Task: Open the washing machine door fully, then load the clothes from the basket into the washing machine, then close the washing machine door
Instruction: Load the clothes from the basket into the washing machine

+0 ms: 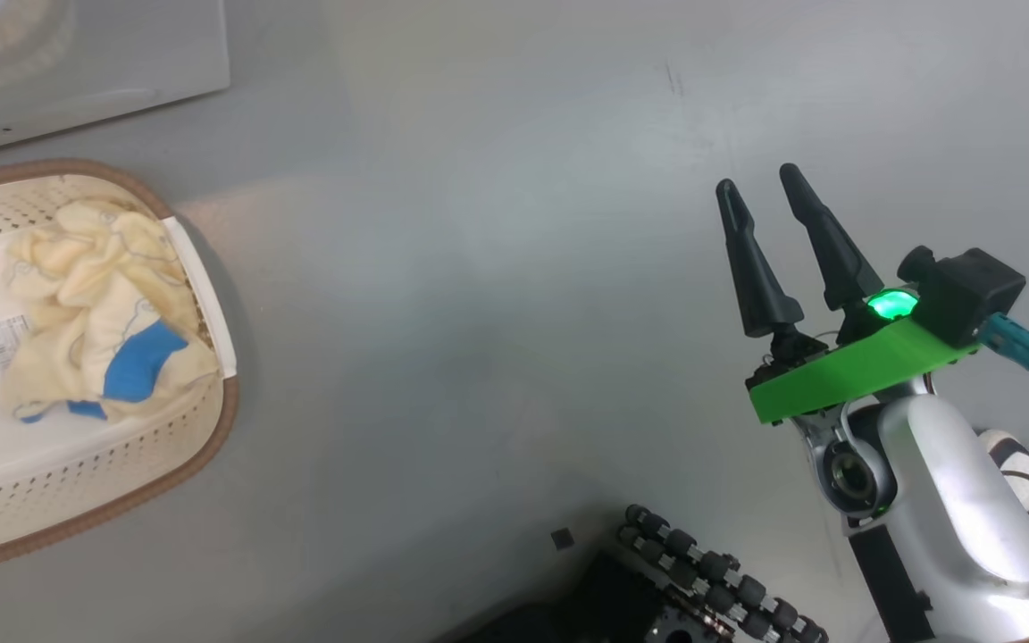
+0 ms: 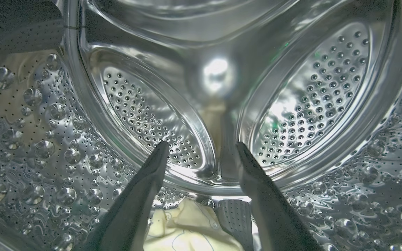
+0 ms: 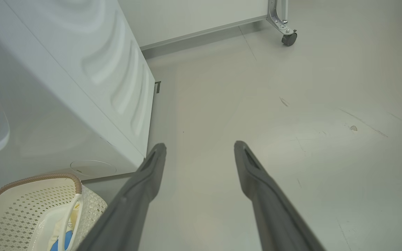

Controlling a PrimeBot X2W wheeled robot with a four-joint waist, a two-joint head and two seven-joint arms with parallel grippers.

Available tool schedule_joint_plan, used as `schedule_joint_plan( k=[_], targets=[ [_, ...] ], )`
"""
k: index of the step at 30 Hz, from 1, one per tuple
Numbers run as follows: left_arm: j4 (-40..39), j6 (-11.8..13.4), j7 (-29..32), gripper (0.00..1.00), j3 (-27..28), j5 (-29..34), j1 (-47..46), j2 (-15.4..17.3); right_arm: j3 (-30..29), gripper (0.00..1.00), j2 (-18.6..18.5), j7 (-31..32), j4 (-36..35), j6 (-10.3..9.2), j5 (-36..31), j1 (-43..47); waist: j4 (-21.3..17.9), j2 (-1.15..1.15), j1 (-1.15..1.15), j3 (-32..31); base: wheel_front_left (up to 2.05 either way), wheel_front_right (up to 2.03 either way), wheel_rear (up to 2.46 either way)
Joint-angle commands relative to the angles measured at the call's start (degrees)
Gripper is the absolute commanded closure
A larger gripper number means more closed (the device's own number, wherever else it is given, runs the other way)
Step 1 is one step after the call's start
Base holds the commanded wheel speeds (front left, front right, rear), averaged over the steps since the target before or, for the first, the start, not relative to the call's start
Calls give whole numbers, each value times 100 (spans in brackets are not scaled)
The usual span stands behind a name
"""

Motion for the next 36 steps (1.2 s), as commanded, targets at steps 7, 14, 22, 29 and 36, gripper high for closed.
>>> schedule_joint_plan(
  k=[7,14,22,29,36],
  targets=[
    [-316,-1,-78,0,-134,-390,804,-143,-184,0,-33,-56,-134,-15,-295,168,349,0,0,-423,0,0,0],
    [-681,-1,-80,0,-20,-630,1644,-303,-345,0,-50,-56,-133,-15,-483,283,604,0,0,-825,0,0,0],
    [-1092,0,-80,0,111,-764,2717,-475,-432,0,-139,-56,-131,-15,-582,482,860,0,0,-1325,0,0,0],
    [-1622,-1,-80,0,224,-1003,3644,-627,-515,0,-244,-56,-146,-15,-639,674,1054,0,0,-1722,0,0,0],
    [-2634,64,-81,0,486,-1164,4853,-873,-560,0,-325,-56,-184,-15,-691,860,1205,0,0,-2023,0,0,0]
  ],
)
